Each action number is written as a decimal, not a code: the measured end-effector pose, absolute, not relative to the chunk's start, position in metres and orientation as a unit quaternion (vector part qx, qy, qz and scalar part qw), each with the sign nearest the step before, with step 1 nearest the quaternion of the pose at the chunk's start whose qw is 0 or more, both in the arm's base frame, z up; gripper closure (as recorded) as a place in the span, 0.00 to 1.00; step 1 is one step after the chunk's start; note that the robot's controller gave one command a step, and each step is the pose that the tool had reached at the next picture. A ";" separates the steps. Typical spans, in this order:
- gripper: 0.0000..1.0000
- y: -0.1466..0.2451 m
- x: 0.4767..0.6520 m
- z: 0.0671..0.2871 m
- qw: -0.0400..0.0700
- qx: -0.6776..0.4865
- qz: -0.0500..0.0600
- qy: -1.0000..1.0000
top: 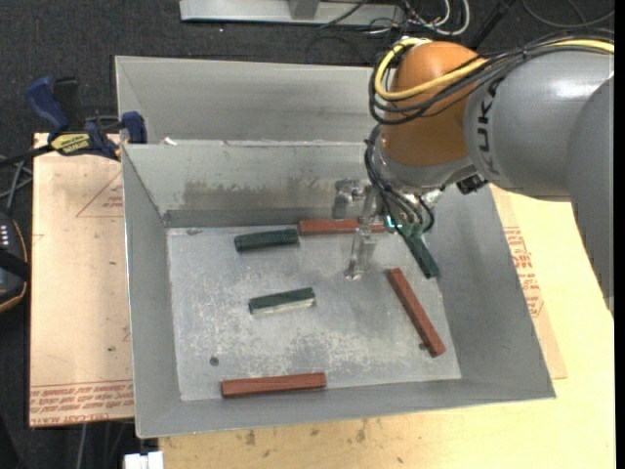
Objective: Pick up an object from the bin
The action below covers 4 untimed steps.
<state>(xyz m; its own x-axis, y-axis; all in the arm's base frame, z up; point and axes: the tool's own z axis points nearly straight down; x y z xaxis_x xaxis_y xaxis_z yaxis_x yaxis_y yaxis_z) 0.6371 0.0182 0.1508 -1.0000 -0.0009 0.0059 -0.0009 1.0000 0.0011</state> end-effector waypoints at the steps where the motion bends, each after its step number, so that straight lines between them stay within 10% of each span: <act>1: 0.00 0.018 0.639 0.155 -0.001 0.000 -0.001 -1.000; 3: 0.00 0.076 0.571 0.082 0.003 -0.032 -0.001 -0.999; 4: 1.00 0.093 0.573 0.072 0.000 -0.009 -0.001 -1.000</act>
Offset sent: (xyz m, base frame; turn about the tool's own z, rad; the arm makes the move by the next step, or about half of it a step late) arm -0.0763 0.0478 -0.0576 0.0712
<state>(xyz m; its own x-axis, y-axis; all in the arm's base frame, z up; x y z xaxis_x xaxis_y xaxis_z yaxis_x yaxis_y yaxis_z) 0.5734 0.0927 0.0723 -0.9998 0.0184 -0.0004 0.0184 0.9998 0.0016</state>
